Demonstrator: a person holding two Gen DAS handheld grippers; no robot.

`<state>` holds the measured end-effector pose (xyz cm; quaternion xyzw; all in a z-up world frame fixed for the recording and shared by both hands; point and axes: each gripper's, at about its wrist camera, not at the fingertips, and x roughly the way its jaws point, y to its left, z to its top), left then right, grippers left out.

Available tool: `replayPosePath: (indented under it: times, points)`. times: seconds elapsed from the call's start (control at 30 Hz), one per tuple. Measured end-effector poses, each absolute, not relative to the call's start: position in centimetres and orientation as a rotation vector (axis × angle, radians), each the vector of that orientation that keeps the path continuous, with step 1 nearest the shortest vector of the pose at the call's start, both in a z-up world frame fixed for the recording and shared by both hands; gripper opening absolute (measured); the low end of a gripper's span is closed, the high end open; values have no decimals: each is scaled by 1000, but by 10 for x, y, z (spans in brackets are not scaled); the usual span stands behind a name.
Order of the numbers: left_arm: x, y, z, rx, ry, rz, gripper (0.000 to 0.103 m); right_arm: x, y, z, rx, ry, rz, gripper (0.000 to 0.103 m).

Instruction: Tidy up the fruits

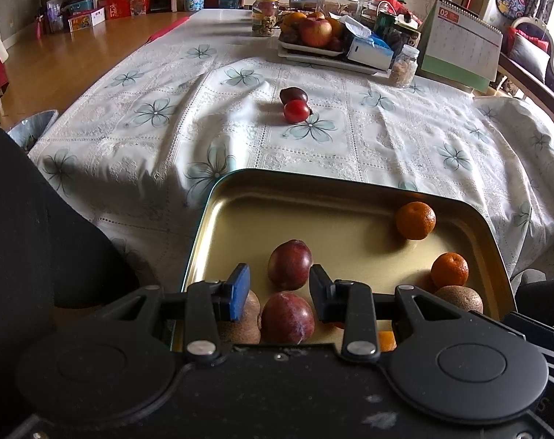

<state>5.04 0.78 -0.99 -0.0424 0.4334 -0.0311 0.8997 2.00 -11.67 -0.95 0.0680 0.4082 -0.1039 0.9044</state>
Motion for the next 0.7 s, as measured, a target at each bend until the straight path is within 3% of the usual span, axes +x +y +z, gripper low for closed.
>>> replayPosePath:
  times: [0.7]
  points:
    - [50,6,-11,-63,896,-63,36,26,-123,-15,167,882,-270,51]
